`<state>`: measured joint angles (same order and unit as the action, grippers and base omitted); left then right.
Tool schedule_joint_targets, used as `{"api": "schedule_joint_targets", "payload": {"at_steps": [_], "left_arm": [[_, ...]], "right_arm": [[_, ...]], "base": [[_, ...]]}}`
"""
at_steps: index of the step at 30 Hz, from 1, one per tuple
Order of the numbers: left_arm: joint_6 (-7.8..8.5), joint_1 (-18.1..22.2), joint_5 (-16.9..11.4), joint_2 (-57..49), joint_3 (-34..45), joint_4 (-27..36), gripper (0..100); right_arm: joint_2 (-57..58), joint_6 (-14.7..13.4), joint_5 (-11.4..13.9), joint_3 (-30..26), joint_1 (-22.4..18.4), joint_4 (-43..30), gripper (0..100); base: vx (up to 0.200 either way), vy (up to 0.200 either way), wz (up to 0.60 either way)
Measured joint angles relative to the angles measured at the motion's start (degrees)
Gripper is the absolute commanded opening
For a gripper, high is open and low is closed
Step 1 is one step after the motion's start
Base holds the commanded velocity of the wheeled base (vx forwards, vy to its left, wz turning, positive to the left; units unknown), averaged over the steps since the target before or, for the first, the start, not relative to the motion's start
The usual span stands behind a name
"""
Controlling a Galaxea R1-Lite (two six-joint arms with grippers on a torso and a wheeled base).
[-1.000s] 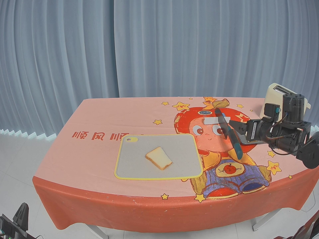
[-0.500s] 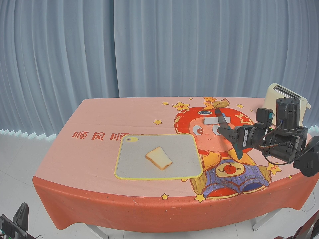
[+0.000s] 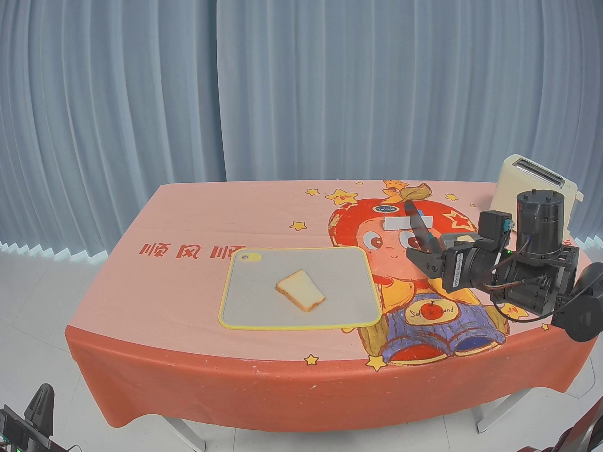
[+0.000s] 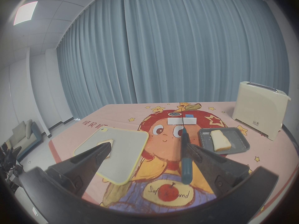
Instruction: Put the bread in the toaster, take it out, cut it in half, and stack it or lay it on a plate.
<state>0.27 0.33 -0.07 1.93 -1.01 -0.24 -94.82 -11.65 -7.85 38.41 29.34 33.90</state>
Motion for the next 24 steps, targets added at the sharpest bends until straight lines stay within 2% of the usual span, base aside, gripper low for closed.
{"api": "schedule_joint_targets", "payload": {"at_steps": [9, 24], "left_arm": [[-0.43, 0.0, 0.1, 0.0, 0.0, 0.0, 0], [-0.59, 0.0, 0.1, 0.0, 0.0, 0.0, 0]], "right_arm": [[0.0, 0.0, 0.1, -0.3, 1.3, 0.0, 100], [0.2, 0.0, -0.6, -1.0, 3.7, 0.0, 100]], "base": [[0.000, 0.000, 0.00], [0.000, 0.200, 0.00]]}}
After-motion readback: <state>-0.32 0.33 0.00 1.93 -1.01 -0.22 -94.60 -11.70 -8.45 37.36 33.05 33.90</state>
